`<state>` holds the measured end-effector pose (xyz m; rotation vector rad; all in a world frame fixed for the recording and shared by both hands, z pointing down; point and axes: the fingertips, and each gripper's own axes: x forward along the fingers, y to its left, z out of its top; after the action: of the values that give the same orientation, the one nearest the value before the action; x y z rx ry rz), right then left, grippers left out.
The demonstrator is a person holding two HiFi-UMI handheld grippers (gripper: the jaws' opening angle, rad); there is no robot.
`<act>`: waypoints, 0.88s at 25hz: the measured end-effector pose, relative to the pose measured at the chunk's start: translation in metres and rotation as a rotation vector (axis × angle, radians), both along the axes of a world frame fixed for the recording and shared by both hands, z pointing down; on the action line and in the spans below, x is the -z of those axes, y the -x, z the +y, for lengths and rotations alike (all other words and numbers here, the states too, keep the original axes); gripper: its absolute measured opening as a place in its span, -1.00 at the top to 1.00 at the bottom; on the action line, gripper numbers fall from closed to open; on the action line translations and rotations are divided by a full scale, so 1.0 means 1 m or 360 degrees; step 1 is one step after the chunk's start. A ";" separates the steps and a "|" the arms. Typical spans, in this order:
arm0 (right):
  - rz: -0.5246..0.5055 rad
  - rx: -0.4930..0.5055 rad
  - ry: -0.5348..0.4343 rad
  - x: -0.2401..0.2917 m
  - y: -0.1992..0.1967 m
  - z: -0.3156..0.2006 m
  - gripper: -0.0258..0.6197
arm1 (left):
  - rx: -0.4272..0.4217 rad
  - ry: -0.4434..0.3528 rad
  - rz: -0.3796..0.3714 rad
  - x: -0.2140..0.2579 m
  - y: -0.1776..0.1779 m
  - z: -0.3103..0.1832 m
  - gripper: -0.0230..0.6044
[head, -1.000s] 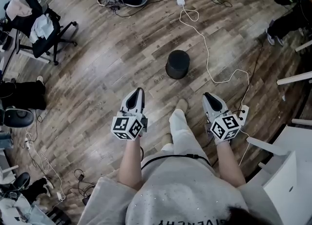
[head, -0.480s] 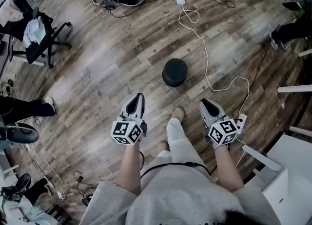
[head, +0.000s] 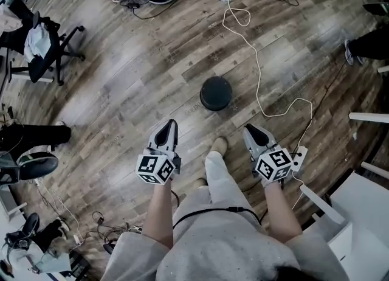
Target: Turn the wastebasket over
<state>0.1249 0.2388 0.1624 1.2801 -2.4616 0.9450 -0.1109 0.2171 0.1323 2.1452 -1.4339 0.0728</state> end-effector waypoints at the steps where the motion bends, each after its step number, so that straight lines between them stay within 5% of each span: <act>1: -0.0002 0.0006 0.0006 -0.005 -0.002 -0.005 0.77 | -0.0001 0.0002 -0.0001 -0.003 -0.002 -0.005 0.93; 22: -0.0008 -0.0054 0.0165 -0.105 -0.006 -0.068 0.77 | -0.0177 0.0194 0.0076 -0.108 -0.041 -0.060 0.93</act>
<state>0.1313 0.1707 0.2676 1.2907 -2.3679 1.0706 -0.0702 0.1568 0.2408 2.1114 -1.2502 0.1457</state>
